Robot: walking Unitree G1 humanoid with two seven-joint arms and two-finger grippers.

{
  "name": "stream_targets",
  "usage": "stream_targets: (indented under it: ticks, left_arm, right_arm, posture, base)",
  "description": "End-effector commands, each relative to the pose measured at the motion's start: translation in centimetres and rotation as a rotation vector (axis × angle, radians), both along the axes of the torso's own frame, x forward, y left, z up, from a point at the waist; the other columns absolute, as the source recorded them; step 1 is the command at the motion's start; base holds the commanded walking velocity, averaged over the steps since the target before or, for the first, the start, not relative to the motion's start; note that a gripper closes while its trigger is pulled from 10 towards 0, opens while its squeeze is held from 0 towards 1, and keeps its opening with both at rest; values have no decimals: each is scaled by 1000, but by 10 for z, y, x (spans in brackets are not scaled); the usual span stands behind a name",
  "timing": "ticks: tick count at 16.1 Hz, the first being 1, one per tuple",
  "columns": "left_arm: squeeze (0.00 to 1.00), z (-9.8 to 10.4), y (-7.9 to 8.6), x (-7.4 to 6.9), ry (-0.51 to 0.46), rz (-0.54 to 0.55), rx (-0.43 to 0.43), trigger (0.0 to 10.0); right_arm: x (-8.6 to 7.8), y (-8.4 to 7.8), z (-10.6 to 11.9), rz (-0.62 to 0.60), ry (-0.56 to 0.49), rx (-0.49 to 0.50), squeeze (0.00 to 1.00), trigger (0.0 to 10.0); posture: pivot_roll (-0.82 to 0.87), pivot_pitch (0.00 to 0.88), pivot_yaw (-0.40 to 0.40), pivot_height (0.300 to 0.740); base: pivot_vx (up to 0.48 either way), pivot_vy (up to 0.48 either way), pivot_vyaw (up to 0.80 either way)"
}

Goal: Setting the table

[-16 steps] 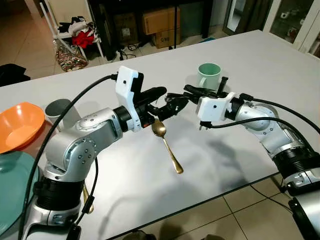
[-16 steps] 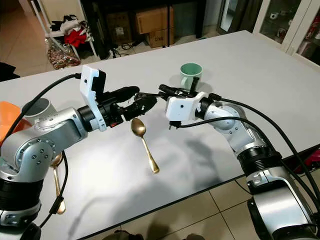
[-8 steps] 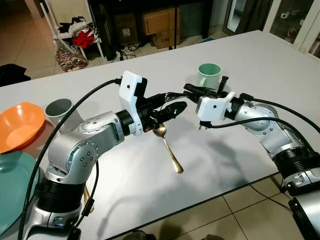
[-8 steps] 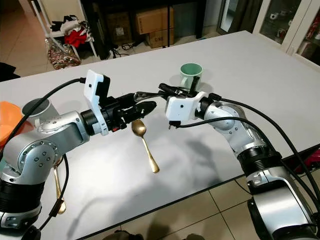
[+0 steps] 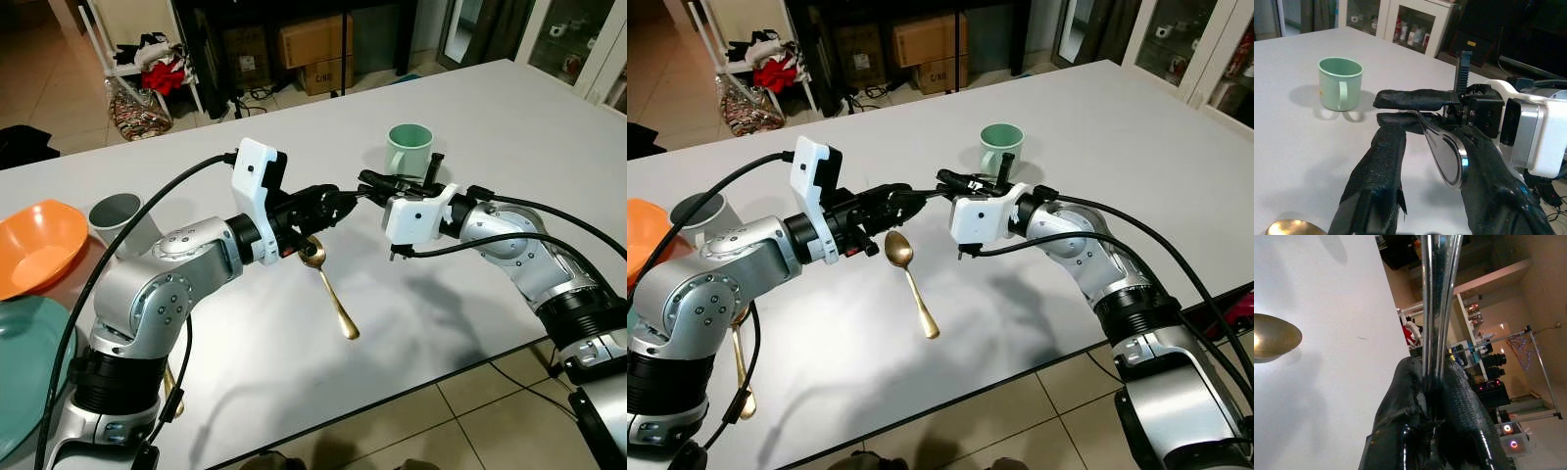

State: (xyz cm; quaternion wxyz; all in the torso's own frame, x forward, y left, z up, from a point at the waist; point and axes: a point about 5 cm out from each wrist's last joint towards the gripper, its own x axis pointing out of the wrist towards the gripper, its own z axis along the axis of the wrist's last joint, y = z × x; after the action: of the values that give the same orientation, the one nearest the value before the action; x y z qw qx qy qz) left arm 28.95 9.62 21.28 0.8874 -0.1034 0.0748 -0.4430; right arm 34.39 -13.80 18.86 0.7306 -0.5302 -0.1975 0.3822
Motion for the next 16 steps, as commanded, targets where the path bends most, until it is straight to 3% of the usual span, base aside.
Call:
stream_targets:
  ticks: [1, 16]
  left_arm:
    - [0, 1, 4, 2, -5, 18, 15, 0]
    - [0, 1, 4, 5, -4, 43, -3, 0]
  right_arm:
    - [1, 0, 3, 5, -21, -12, 0, 10000]
    - [2, 0, 3, 11, -31, -32, 0, 10000]
  posture:
    - [-98, 24, 131, 740]
    - [-102, 16, 129, 740]
  base:
    - [0, 0, 0]
    - [0, 0, 0]
